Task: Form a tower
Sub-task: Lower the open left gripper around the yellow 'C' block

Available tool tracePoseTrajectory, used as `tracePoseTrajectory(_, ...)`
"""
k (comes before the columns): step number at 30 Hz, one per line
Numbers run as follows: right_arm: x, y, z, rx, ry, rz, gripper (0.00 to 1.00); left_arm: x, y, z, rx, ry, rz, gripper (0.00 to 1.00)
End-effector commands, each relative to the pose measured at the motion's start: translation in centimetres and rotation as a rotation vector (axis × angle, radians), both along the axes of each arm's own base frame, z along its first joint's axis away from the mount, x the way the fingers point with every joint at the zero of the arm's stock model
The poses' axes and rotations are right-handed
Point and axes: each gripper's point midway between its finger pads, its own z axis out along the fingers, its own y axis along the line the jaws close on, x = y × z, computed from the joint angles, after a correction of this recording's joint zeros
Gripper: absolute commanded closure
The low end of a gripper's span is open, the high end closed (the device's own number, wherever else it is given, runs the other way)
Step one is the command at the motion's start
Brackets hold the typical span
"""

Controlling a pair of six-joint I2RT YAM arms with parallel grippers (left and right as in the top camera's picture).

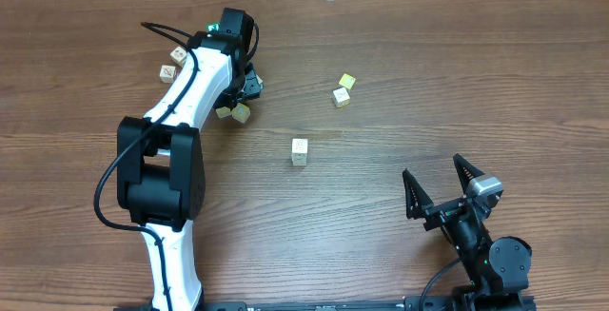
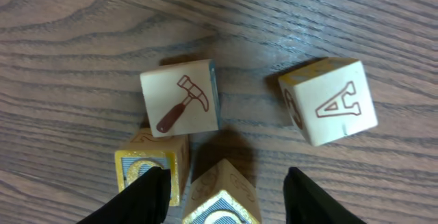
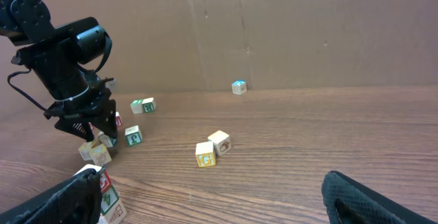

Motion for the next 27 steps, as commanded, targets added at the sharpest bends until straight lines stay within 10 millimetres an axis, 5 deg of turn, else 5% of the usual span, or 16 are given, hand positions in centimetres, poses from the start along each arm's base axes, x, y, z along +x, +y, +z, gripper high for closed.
tracePoseTrajectory(1,0.0,-0.1,-0.2,0.003,-0.004,-0.004,0.00,0.1,-1.1,0.2,-0.045,0.005,-0.059,0.50)
tracePoseTrajectory(16,0.0,-0.1,-0.2,0.003,-0.004,-0.004,0.00,-1.6,-2.0,-0.2,-0.086,0.080,-0.141,0.50)
tracePoseTrajectory(27,0.0,-0.1,-0.2,0.003,-0.004,-0.004,0.00,-0.2,-2.3,0.1,-0.059,0.027,-0.297,0.47)
